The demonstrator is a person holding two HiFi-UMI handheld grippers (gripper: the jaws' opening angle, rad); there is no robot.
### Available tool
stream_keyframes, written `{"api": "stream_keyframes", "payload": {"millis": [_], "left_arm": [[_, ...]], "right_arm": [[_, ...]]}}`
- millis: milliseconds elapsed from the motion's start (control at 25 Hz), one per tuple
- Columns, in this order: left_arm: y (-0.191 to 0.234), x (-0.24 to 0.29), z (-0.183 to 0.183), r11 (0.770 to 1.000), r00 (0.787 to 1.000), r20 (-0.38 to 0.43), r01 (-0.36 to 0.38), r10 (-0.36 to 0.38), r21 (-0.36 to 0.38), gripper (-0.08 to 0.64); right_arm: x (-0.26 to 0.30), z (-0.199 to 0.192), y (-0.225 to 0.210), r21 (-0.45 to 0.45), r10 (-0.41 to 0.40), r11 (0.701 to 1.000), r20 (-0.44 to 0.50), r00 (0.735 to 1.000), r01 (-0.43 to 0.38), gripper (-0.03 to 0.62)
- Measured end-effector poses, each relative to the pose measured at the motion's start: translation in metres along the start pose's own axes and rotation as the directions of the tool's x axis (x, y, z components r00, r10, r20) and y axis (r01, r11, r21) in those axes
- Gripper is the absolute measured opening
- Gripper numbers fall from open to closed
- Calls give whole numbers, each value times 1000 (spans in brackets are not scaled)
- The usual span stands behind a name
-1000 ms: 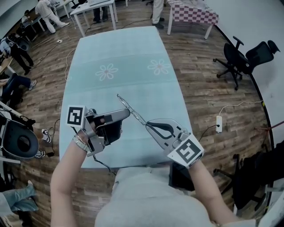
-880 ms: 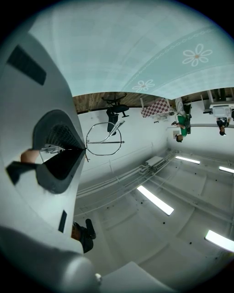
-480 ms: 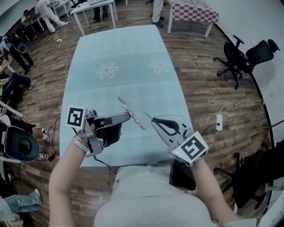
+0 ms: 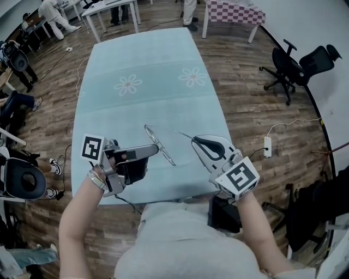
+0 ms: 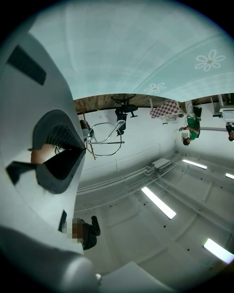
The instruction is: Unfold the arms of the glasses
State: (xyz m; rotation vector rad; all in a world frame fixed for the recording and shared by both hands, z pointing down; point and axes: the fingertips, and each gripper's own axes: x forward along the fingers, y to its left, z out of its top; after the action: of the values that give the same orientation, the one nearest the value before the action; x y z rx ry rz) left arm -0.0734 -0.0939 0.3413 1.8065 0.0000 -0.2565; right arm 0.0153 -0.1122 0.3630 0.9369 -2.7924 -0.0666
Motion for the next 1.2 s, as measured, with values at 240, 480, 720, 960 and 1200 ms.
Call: {"api": "stream_keyframes", "payload": {"millis": [240, 480, 720, 960, 1200], "left_arm": [[1, 1, -10, 1000, 999, -34, 10, -10, 2, 9], [1, 5, -15, 1000, 998, -53, 14, -14, -1, 9], [2, 4, -17, 1000, 997, -72, 20, -21, -13, 9], [2, 1, -23, 1000, 995, -94, 25, -26, -19, 9], [4, 1, -30, 999, 992, -125, 29, -31, -14, 9]], "right_arm": [[-3, -3, -7, 6, -19, 1000, -3, 1000, 19, 17], [-2, -1, -19, 3, -36, 999, 2, 999, 36, 17], [7, 3, -36, 9, -63, 998, 0, 998, 63, 18], [11, 3, -38, 12, -72, 997, -3, 997, 72, 18], [14, 4, -39, 16, -86, 996, 3, 996, 86, 18]]}}
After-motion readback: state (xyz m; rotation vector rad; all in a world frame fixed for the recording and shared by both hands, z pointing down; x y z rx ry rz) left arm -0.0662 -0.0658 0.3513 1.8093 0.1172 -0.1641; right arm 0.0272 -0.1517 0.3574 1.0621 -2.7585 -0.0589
